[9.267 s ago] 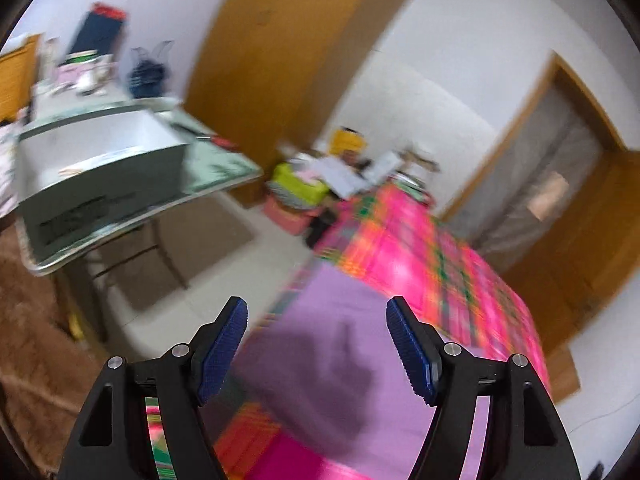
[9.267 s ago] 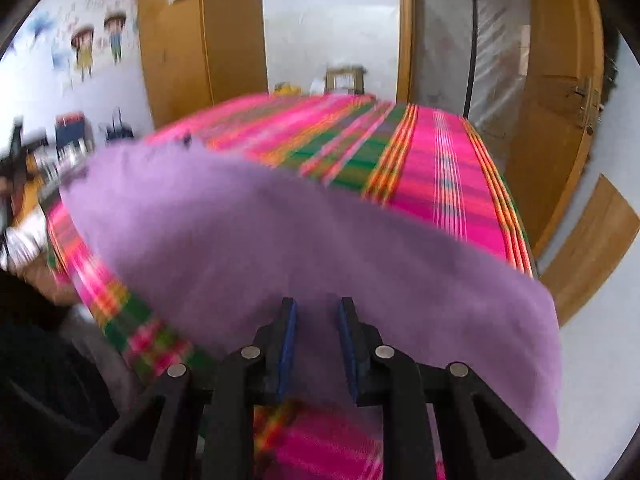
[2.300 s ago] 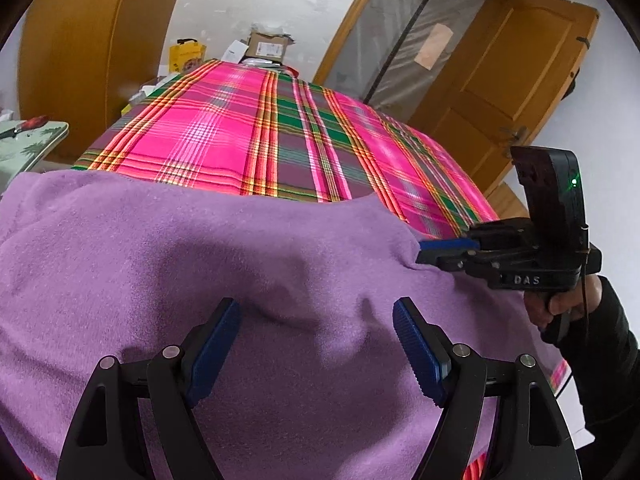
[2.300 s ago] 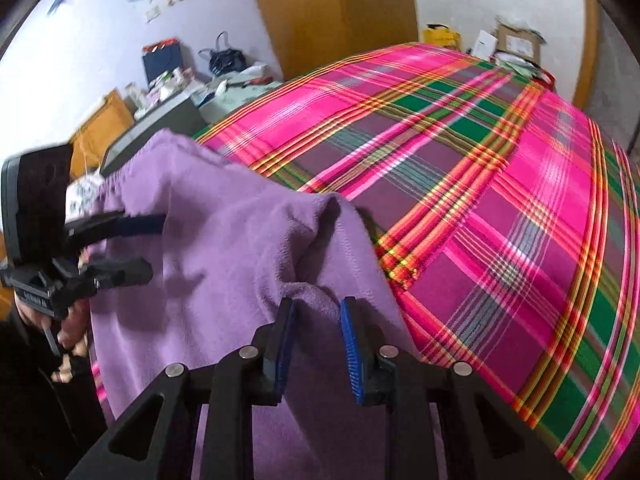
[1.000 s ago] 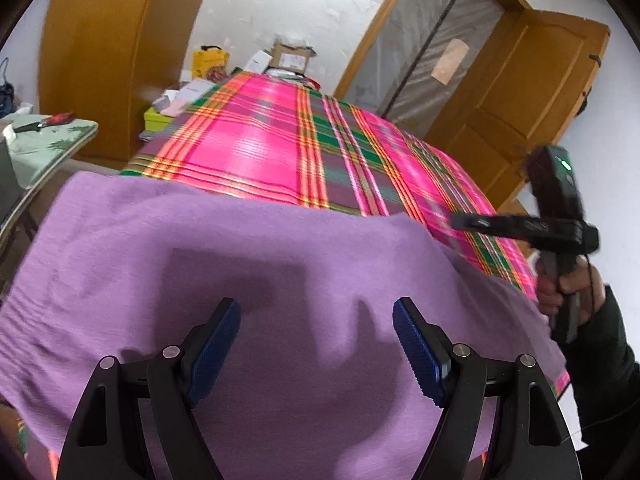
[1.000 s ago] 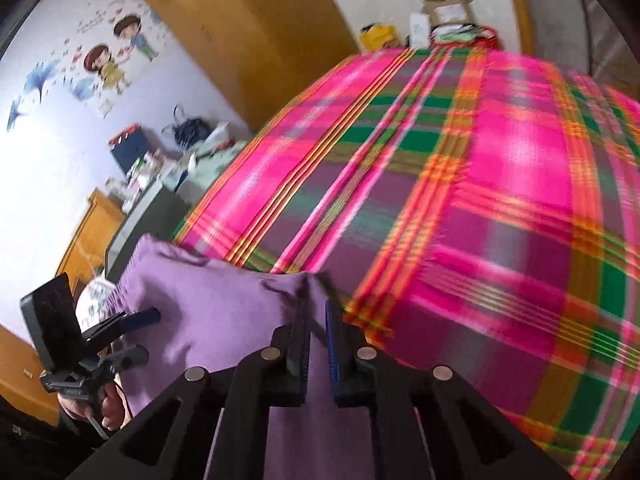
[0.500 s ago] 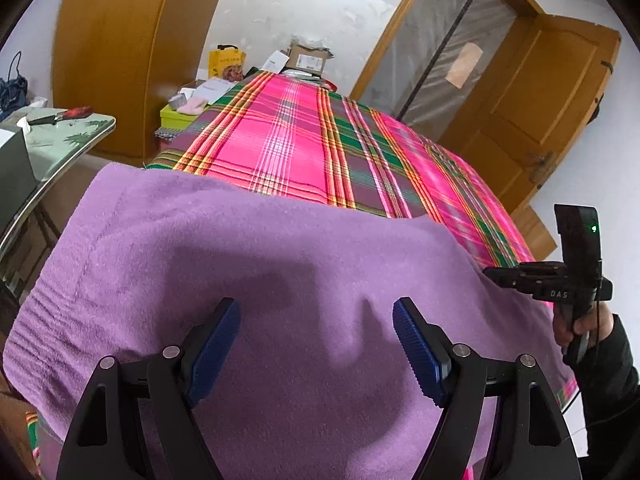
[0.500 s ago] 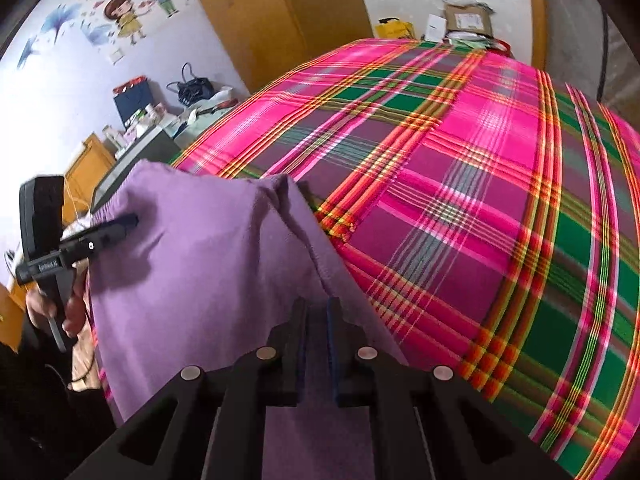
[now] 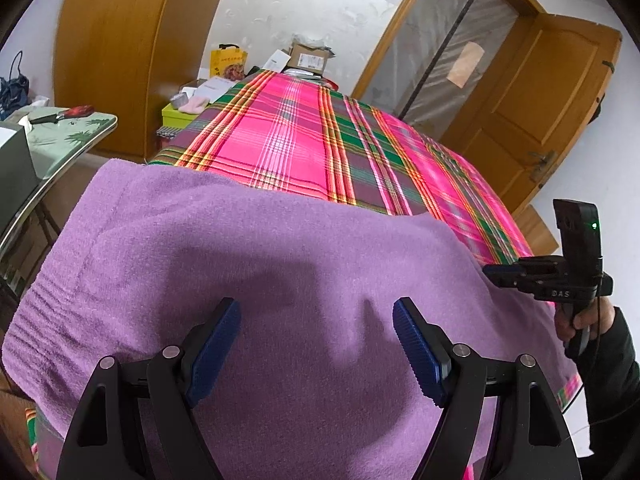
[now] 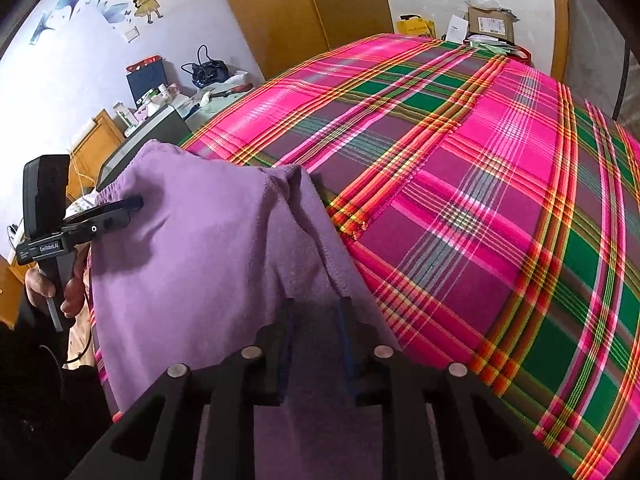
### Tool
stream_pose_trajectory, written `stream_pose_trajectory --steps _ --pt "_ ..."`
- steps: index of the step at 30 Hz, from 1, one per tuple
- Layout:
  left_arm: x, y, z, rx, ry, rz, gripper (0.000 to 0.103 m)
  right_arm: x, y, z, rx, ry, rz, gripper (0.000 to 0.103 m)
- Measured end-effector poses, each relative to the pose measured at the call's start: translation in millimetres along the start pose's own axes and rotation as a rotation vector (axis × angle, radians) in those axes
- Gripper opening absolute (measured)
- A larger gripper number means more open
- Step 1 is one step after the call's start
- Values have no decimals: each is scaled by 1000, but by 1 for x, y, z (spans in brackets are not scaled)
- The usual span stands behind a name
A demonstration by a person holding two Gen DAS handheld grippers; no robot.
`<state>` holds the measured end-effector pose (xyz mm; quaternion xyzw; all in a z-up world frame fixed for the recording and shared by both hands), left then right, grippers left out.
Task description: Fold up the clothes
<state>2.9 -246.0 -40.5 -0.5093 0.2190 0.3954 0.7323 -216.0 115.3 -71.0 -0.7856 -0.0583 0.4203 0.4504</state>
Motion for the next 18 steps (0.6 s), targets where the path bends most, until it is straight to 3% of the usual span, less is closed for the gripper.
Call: stream_pose_trajectory --steps 1,10,14,18 --pt "0 0 0 0 1 0 80 1 -1 1 12 1 4 3" --pt "0 -1 0 2 -1 0 80 -4 -12 26 129 97 99 0" --pt "0 -2 0 -2 -5 4 80 -3 -19 23 116 105 109 4" --pt "-2 -3 0 -11 -4 9 80 -3 -20 -1 44 63 121 4"
Point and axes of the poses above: each gripper's, at about its wrist camera, not at the fingertips, and y roughly the way its jaws point, z to its right, x to its underside, the point moved 2 cm from there along y, roughly the way its jaws point, and after that the axes turned 8 degrees about z, right-handed, at the moved point
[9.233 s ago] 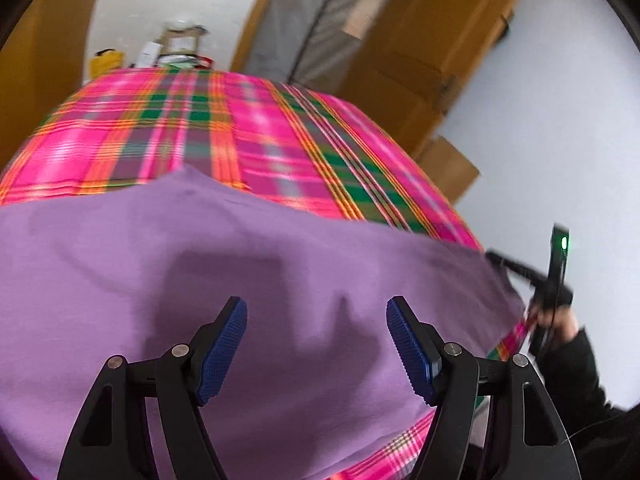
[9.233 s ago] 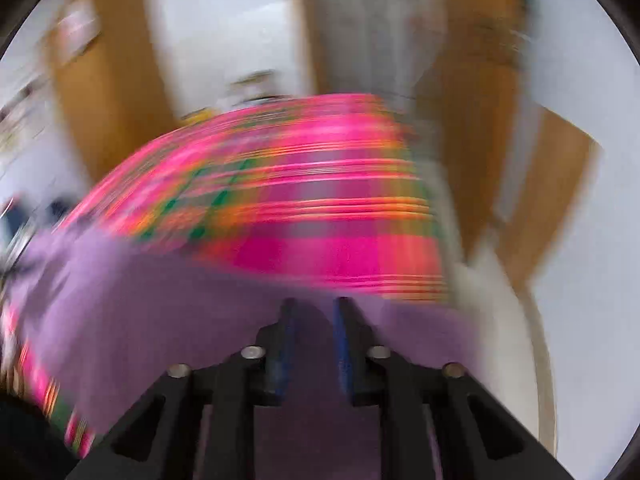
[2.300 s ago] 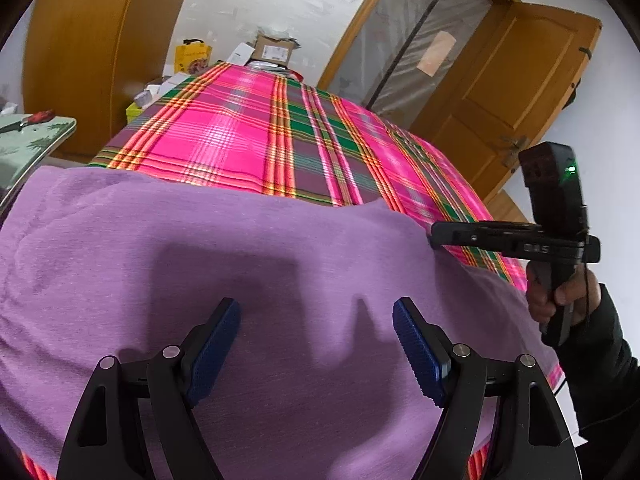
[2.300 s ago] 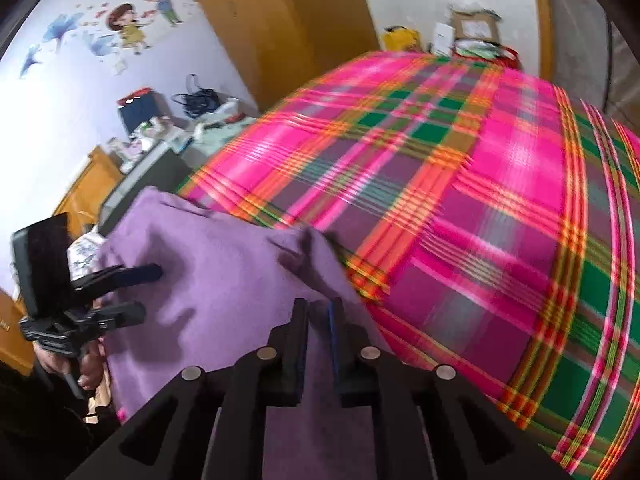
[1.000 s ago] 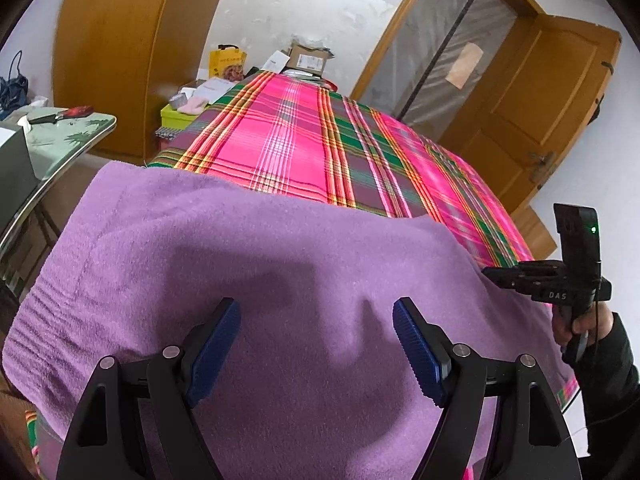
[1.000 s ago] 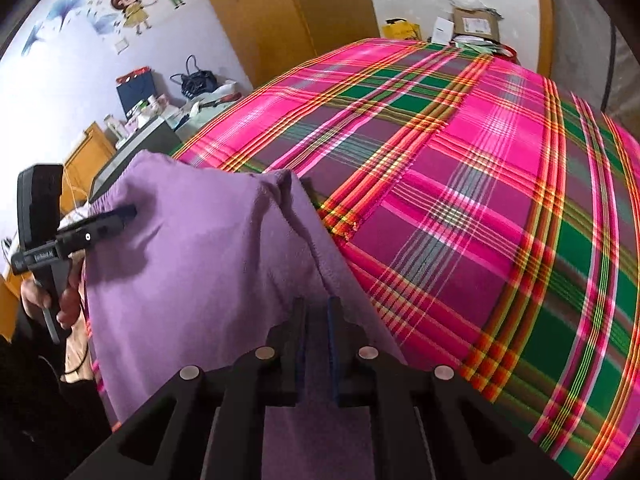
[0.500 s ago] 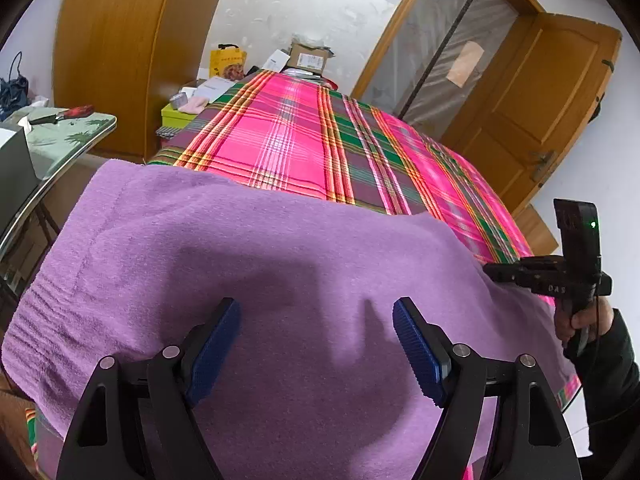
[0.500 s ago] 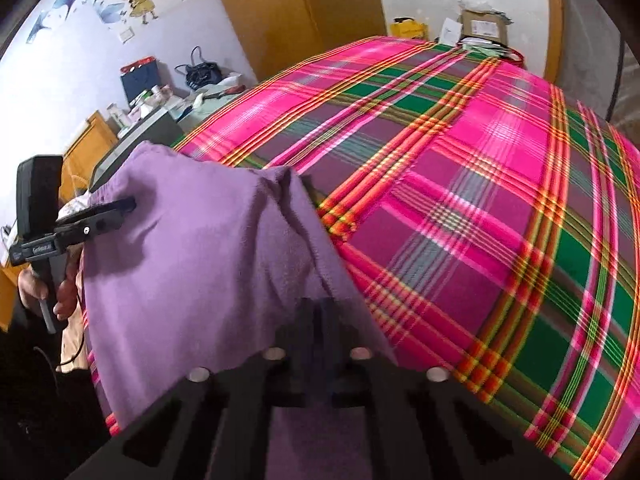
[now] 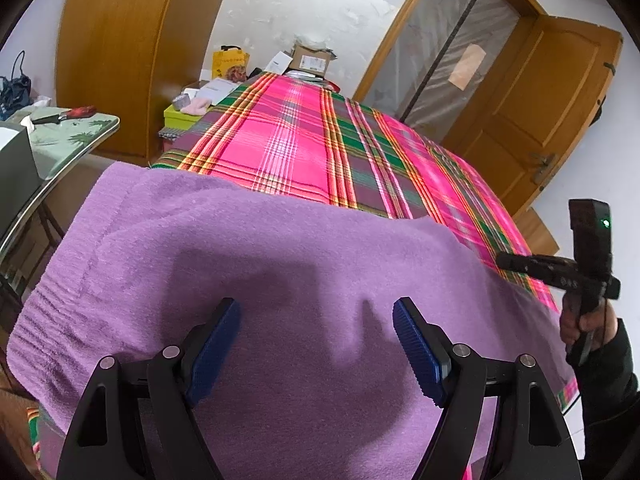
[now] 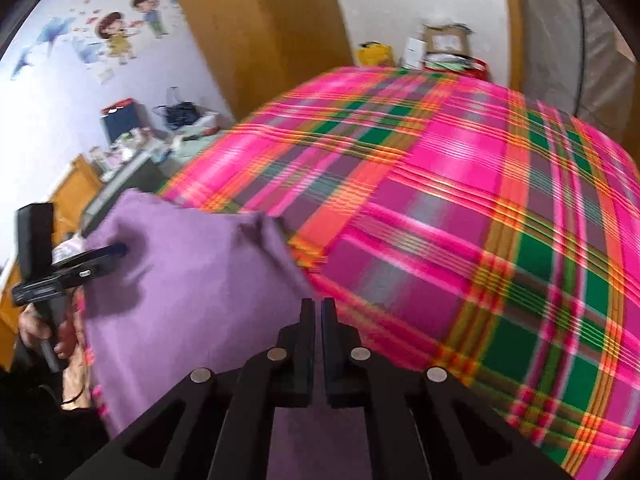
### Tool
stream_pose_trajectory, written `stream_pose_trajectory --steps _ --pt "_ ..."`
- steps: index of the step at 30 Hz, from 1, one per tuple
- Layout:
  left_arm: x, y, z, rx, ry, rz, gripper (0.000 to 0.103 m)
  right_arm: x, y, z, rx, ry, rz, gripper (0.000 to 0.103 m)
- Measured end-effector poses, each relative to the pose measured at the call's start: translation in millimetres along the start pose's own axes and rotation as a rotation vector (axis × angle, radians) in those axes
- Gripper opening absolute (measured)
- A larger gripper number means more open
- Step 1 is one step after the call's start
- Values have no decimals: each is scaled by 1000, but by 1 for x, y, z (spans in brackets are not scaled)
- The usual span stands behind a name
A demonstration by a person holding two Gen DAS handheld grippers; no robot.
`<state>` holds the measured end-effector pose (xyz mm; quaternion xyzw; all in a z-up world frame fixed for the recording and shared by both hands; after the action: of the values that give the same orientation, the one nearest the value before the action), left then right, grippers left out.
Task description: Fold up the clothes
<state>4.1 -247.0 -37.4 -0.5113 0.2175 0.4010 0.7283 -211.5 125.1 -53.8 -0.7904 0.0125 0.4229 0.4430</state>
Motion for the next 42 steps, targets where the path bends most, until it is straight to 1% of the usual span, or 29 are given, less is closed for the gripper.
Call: stream_pose_trajectory --steps 3,4,6,7,8,9,10,12,15,16,18,19,20,24,25,27,28,30,32,36,39,42 --pt "0 -4 -3 -12 0 6 80 9 4 -15 -36 -45 -38 4" --pt "0 -6 -6 -15 -4 9 80 13 5 -16 -19 -64 -52 4" --pt "0 -10 -11 -22 -12 15 80 16 -4 -5 3 -34 -37 4" --pt "0 -11 -13 -25 -16 16 80 18 -8 2 13 -16 -28 6" --pt "0 -11 -14 -26 -20 16 80 18 -17 12 31 16 -8 14" --pt "1 -11 -15 -27 -21 14 80 20 -24 21 48 37 4 19" --pt "1 -10 -15 -30 -19 12 80 22 -27 24 54 42 -3 29" --pt "1 -8 -13 -33 -9 9 80 28 -32 30 63 47 -21 31" --pt "1 -6 -8 -23 -7 3 80 38 -26 26 69 15 -62 31" --pt "1 -5 -7 -21 -5 2 80 39 -23 26 73 12 -62 31" --pt "1 -6 -5 -20 -2 0 80 39 -22 29 88 24 -43 18" --pt "2 -6 -5 -20 -1 -1 80 39 -23 31 99 34 -36 6" --pt "2 -7 -5 -22 0 -1 80 38 -24 33 105 45 -24 3" --pt "2 -10 -8 -33 -12 5 80 35 -28 46 123 90 14 3" --pt "2 -11 -9 -35 -14 7 80 36 -30 47 138 92 16 0" --pt "2 -13 -10 -40 -16 12 80 37 -32 50 172 94 22 0" --pt "1 -15 -11 -43 -15 15 80 37 -34 52 168 106 29 0" --pt "0 -18 -12 -50 -14 22 80 37 -39 55 188 121 38 2" --pt "-2 -22 -16 -67 -13 36 80 36 -47 46 191 121 55 3" --pt "-4 -29 -27 -89 -24 53 80 38 -56 10 162 83 103 4" --pt "-6 -36 -30 -121 -19 70 80 42 -49 -13 152 59 88 5" --pt "-16 -48 -30 -133 1 115 80 48 -38 -30 122 45 60 5"
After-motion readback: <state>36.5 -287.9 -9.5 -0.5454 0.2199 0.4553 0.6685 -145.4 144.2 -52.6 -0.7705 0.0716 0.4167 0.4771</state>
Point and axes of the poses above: each gripper's, at about its wrist camera, not at the fingertips, and y roughly the way its jaws point, z to its right, x to its underside, the point moved 2 cm from there along y, roughly the way its jaws point, and after that the axes turned 8 degrees about z, right-handed, at the moved point
